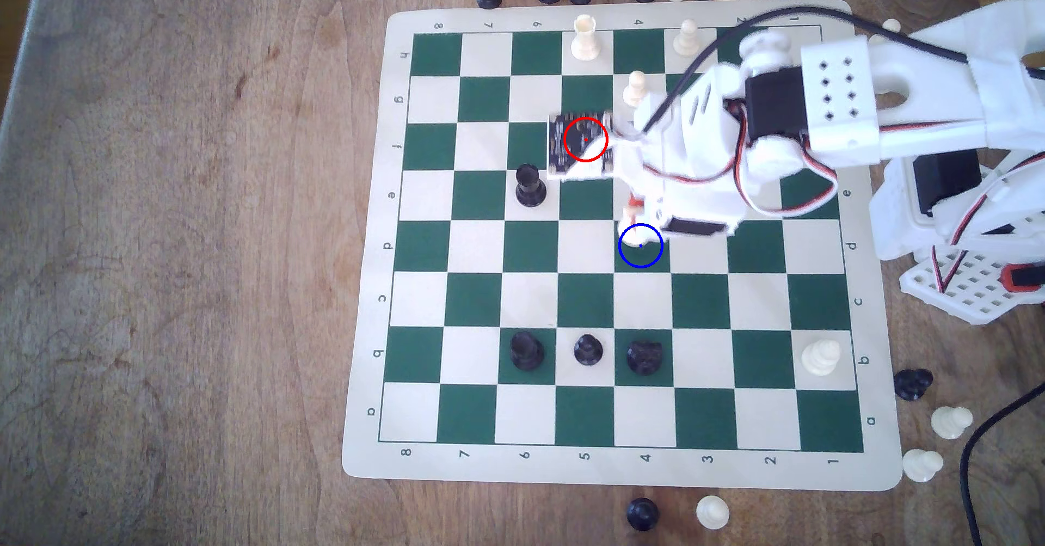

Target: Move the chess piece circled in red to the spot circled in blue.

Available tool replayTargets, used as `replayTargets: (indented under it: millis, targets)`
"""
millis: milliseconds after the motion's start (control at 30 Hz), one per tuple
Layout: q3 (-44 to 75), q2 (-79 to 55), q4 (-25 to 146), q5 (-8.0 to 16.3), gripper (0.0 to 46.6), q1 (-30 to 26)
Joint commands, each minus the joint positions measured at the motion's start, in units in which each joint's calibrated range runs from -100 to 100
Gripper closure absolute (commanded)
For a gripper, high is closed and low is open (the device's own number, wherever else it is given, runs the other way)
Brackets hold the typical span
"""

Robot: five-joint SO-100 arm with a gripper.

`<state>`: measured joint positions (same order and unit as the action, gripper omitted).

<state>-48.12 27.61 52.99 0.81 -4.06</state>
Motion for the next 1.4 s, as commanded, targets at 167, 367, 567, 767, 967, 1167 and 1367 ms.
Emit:
replayTargets:
  millis: [167, 367, 567, 767, 967, 1167, 1367]
  targets:
    - [1.16, -1.63, -1.88, 0.68, 46.4, -1.38]
    - [0.89, -4.86, -3.52, 0.68, 46.4, -0.91]
    - [0.16, -5.11, -3.19, 0.54, 46.4, -0.52]
    - [-0.38, -5.37, -3.19, 0.63, 46.2, -0.21]
    - [-0.47, -4.77, -2.95, 0.73, 29.4, -0.28]
    - [-1.29, -1.21, -2.95, 0.54, 25.7, 1.12]
    - [-8.27, 6.43, -4.42, 0.34, 27.7, 1.28]
